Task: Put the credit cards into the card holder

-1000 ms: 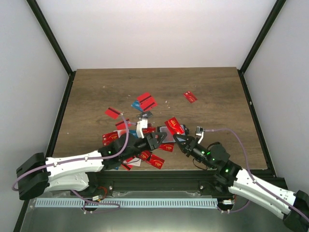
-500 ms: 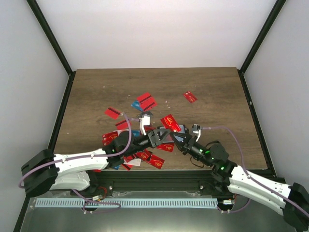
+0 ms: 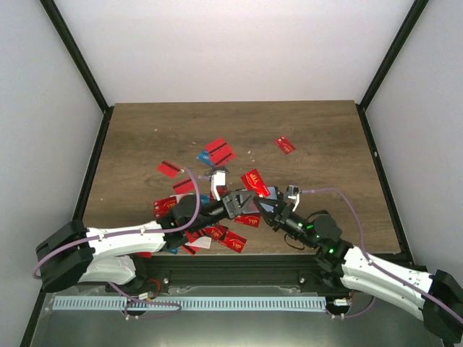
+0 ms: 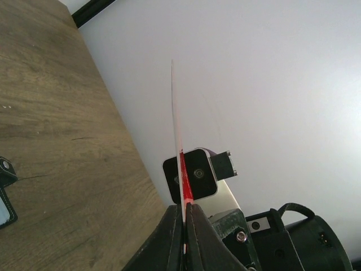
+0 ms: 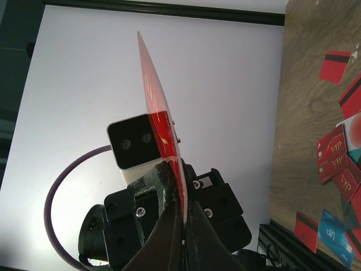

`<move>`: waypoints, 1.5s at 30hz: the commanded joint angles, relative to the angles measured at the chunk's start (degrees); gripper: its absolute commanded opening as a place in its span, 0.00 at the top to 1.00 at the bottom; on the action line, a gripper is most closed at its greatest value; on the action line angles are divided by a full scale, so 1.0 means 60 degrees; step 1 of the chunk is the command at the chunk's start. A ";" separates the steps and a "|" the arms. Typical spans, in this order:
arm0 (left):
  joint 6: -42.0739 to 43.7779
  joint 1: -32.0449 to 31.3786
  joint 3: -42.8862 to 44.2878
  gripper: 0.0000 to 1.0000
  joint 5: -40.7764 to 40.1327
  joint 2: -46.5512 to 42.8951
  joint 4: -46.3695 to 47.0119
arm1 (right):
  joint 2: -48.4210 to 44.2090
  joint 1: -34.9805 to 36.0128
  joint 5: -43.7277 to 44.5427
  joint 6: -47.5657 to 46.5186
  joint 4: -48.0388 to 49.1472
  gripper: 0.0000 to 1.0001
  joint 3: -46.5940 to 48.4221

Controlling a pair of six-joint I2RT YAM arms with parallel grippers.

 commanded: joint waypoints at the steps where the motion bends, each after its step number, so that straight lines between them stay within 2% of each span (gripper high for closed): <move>1: 0.0096 0.0150 0.0116 0.96 -0.0064 0.0163 0.0224 | 0.0016 0.0056 -0.0302 0.0090 0.0566 0.99 -0.0054; 6: 0.0027 0.0335 0.0040 0.96 0.0011 0.0116 0.0182 | 0.0069 0.0043 -0.0424 -0.0226 0.0462 0.99 -0.0013; 7: 0.0044 0.0378 0.0032 0.96 0.0040 0.0081 0.0128 | 0.0025 0.0034 -0.0425 -0.0351 0.0279 0.96 0.0050; 9: 0.0098 0.0473 0.0039 0.96 0.0111 -0.0020 -0.0095 | -0.0174 -0.0011 -0.0391 -0.0587 -0.0177 0.81 0.0184; 11: 0.0163 0.0591 0.0026 0.96 0.0158 -0.0175 -0.0399 | -0.0421 -0.0109 -0.0290 -0.0895 -0.0952 0.70 0.0377; 19: 0.0655 0.1252 0.0143 0.96 0.0653 -0.0537 -0.1768 | -0.1115 -0.1826 -0.1066 -0.2452 -0.5140 0.49 0.1407; 22: 0.0919 0.1540 0.0258 0.96 0.0919 -0.0551 -0.2253 | -0.0735 -0.1921 -0.0625 -0.3236 -0.6384 0.41 0.2335; 26: 0.1281 0.1909 0.0523 0.96 0.1372 -0.0324 -0.2929 | 0.0317 -0.1922 0.0170 -0.4488 -0.7866 0.22 0.3923; 29: 0.1507 0.2099 0.0778 0.96 0.1824 0.0044 -0.3436 | 0.1040 -0.1933 0.1069 -0.5420 -0.8776 0.13 0.4827; 32: 0.1669 0.2190 0.0990 0.96 0.2288 0.0591 -0.3731 | 0.1564 -0.2261 0.1419 -0.6081 -0.9047 0.11 0.4998; 39: 0.1447 0.2328 0.1474 0.96 0.3497 0.2436 -0.3007 | 0.2978 -0.4238 -0.0377 -0.7030 -0.8470 0.12 0.4198; 45: 0.1473 0.2393 0.2187 0.96 0.4187 0.3814 -0.3608 | 0.4197 -0.4848 -0.0744 -0.7406 -0.8379 0.13 0.4046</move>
